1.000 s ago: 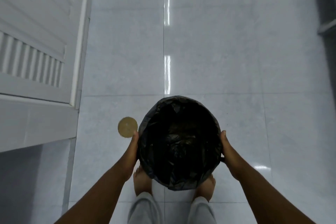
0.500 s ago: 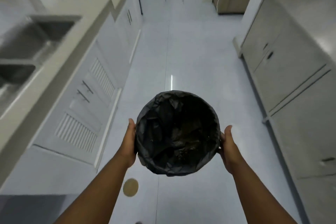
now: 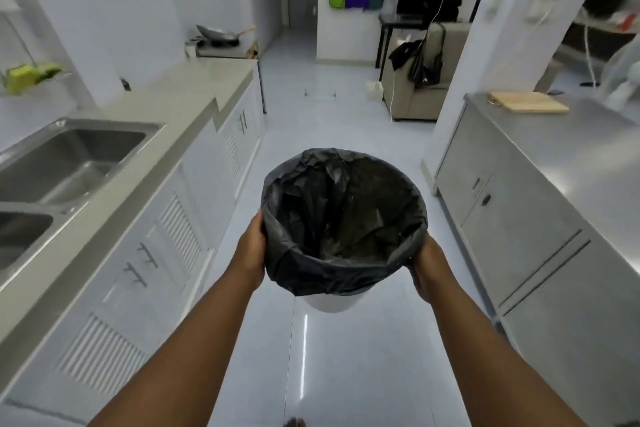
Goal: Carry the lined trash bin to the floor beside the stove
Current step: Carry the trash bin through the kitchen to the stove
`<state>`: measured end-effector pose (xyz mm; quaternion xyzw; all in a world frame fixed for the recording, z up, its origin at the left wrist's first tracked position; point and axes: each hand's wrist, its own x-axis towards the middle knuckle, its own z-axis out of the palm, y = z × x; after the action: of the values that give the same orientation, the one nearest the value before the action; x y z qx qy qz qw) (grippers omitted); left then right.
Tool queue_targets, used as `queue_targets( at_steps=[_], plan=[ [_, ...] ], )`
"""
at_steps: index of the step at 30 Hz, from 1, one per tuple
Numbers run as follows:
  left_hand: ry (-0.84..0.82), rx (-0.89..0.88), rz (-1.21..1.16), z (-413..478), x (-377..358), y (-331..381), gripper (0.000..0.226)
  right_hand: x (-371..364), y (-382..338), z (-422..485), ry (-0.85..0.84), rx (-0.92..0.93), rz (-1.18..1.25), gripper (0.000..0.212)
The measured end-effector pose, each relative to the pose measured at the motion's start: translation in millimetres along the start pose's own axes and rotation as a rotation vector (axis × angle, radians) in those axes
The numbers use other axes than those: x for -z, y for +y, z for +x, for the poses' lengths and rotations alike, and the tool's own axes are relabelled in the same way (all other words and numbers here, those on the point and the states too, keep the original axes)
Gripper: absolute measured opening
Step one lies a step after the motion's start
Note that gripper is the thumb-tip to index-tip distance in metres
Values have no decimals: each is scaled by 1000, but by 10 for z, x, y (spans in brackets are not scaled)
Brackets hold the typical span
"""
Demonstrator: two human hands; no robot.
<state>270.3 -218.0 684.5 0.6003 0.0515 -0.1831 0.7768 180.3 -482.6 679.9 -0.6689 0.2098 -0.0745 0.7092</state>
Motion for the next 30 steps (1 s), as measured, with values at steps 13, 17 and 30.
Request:
queue_targets(
  at_steps=[13,17,30],
  plan=[
    [-76,110,-4,2163,-157,828,48,-576,-599,1971,125,-77,52,28],
    [-63,94,10,2928,-299,1009,43,-625,-709,2814,111,-81,48,28],
    [30,59,-21,5361,-1144,1749,42,-544,-1387,5653,10,-92,72,31]
  ],
)
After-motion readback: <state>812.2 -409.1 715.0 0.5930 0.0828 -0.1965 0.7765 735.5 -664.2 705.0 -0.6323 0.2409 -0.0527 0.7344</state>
